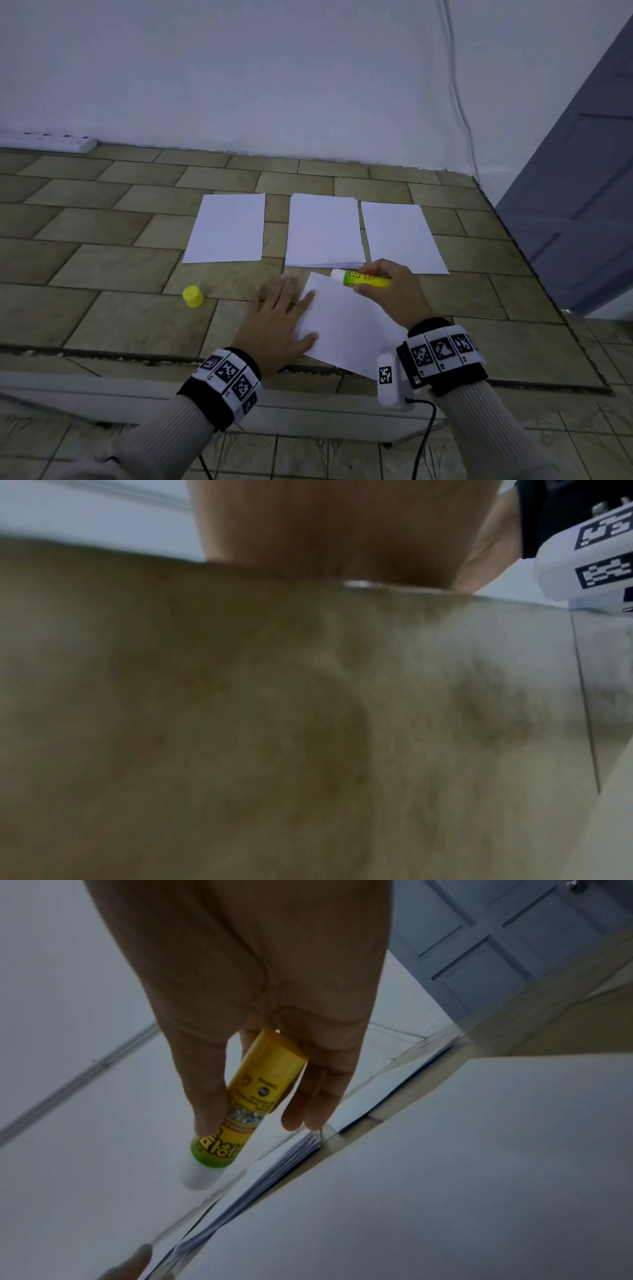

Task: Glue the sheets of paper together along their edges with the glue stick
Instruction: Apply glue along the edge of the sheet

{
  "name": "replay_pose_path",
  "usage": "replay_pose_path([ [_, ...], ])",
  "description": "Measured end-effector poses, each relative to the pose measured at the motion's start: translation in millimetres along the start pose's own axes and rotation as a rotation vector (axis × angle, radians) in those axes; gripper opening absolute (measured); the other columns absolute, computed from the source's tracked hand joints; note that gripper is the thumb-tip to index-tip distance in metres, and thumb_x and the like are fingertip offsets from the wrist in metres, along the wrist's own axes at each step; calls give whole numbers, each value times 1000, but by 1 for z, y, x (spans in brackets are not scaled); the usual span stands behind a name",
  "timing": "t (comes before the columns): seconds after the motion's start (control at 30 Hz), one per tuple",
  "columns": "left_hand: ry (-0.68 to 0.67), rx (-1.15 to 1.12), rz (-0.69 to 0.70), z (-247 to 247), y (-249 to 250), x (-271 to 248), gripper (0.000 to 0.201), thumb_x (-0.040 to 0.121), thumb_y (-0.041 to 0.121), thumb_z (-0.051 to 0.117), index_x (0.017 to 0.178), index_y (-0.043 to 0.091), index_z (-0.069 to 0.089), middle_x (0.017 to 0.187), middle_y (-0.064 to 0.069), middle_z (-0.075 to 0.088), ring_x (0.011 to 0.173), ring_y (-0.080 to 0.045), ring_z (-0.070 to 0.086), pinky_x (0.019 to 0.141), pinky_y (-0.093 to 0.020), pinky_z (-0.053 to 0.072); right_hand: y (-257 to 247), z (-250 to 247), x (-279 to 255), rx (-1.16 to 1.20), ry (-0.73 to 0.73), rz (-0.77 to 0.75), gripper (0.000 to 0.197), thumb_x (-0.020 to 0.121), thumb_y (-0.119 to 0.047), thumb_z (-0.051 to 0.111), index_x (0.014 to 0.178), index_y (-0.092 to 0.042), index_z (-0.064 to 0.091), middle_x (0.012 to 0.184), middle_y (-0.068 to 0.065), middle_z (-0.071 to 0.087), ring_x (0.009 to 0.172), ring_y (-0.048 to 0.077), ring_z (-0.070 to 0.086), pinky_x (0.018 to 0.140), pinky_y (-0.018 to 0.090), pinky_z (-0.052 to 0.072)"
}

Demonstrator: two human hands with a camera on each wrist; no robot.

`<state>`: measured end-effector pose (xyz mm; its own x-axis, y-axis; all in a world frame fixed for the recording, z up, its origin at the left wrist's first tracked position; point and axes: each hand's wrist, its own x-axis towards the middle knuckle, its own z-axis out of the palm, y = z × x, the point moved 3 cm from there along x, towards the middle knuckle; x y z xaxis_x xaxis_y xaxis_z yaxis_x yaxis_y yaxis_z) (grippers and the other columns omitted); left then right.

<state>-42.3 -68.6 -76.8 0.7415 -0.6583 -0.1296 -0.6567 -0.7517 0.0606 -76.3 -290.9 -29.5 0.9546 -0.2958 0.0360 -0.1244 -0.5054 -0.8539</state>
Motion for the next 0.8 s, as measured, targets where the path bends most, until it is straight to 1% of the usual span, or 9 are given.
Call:
replay_pose_path([
  [0.07,14,-7,8,3,-1,0,90,79,73,2,155,28,14,163,-7,-9,149,-24,-14,119,-56,2,0,3,0,-13,-7,3,26,76,-15,78,100,-13,68,99,5,67,91,18,61,77,26,50],
  [0.17,109,-36,0,3,-4,1,85,81,75,19,145,23,40,163,-8,9,151,-23,1,118,-57,9,-2,6,0,0,2,-1,25,76,-13,78,98,-15,66,99,5,66,91,18,60,74,21,47],
  [0.23,146,-49,-9,3,-6,2,85,79,78,26,138,21,49,162,-7,18,150,-23,10,118,-57,12,-3,7,0,15,17,4,30,74,-12,79,101,-15,64,99,4,65,90,17,59,71,16,45],
  [0.37,191,-84,-19,5,-8,2,89,78,83,27,135,19,51,158,-3,28,148,-20,18,119,-54,10,-12,12,4,52,48,36,46,71,-13,82,110,-17,57,97,-1,58,84,11,55,61,6,43],
  [0.5,186,-146,-40,9,-8,2,92,76,85,25,138,21,47,159,2,27,148,-17,15,120,-49,7,-26,28,12,80,37,23,42,68,-12,84,101,-18,59,94,-1,60,82,11,56,58,5,42],
  [0.53,176,-156,-43,10,-8,2,95,74,88,23,138,22,46,159,3,25,149,-16,14,120,-48,5,-30,34,15,73,26,14,39,67,-11,83,98,-16,60,92,-1,62,80,11,57,60,8,45],
  [0.6,148,-184,-44,10,-9,2,102,69,92,12,140,23,42,161,5,19,149,-14,8,121,-45,0,-37,47,22,30,6,-12,31,67,-9,81,91,-9,62,90,2,66,82,18,62,73,25,53],
  [0.67,127,-210,-41,10,-9,2,109,65,93,4,143,23,39,162,6,15,150,-12,4,121,-44,-5,-43,58,28,-29,-15,-40,25,67,-8,77,87,-4,63,89,7,68,84,24,64,78,38,53],
  [0.8,108,-214,-40,9,-9,1,112,65,93,2,146,23,35,163,5,9,150,-12,0,121,-45,-7,-53,74,35,-146,-68,-127,23,73,-8,75,87,-1,58,87,12,65,78,24,58,71,32,48],
])
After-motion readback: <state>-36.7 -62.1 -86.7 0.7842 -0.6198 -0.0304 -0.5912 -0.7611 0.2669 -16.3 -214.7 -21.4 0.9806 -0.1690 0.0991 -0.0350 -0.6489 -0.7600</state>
